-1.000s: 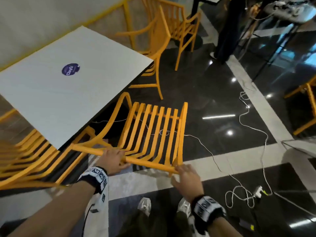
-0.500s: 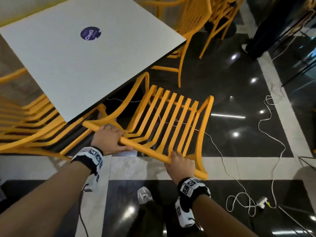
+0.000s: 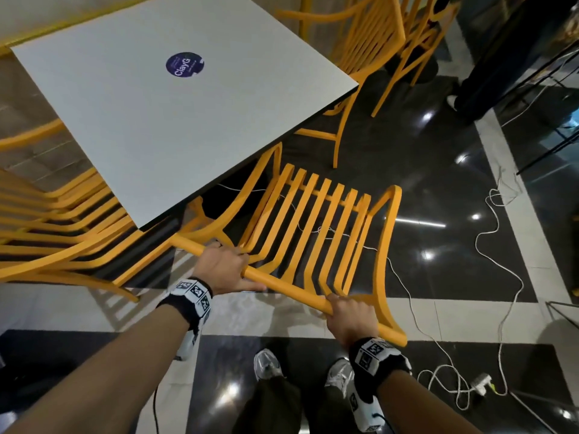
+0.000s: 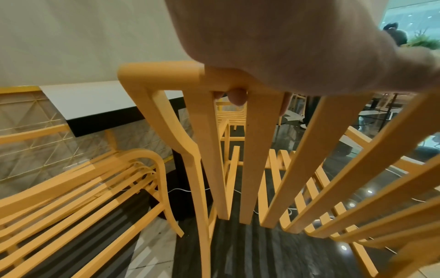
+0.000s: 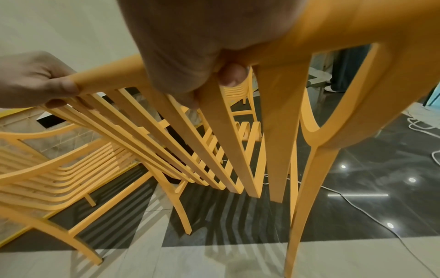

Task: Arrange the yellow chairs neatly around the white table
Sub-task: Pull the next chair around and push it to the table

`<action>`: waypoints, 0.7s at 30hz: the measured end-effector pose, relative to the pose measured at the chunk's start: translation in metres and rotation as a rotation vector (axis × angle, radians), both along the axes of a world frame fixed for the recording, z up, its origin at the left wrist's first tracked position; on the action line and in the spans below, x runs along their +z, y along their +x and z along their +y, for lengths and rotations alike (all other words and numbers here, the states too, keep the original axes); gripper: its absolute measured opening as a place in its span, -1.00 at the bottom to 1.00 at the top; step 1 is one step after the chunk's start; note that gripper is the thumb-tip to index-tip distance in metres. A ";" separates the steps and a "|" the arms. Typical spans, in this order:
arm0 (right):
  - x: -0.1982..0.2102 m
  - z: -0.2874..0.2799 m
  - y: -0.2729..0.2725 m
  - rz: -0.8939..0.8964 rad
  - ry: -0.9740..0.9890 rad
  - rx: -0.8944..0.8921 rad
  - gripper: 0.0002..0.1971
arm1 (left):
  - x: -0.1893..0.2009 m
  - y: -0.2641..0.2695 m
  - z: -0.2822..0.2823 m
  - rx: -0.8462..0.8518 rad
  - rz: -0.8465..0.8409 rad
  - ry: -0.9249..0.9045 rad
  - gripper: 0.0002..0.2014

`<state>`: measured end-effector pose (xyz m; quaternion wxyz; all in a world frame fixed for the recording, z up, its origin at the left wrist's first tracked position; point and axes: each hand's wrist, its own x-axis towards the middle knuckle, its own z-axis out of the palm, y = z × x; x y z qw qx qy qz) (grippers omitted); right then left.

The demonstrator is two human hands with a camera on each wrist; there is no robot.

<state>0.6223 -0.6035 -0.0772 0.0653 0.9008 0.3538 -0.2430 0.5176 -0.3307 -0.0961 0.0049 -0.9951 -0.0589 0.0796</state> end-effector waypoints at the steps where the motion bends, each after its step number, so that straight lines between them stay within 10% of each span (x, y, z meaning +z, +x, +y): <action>1: -0.001 -0.004 0.001 -0.002 -0.008 0.016 -0.69 | -0.003 -0.004 -0.005 -0.002 -0.006 -0.018 -0.21; 21: 0.004 -0.136 0.126 0.044 0.046 0.373 -0.66 | 0.007 0.010 -0.206 0.385 0.130 -0.113 -0.01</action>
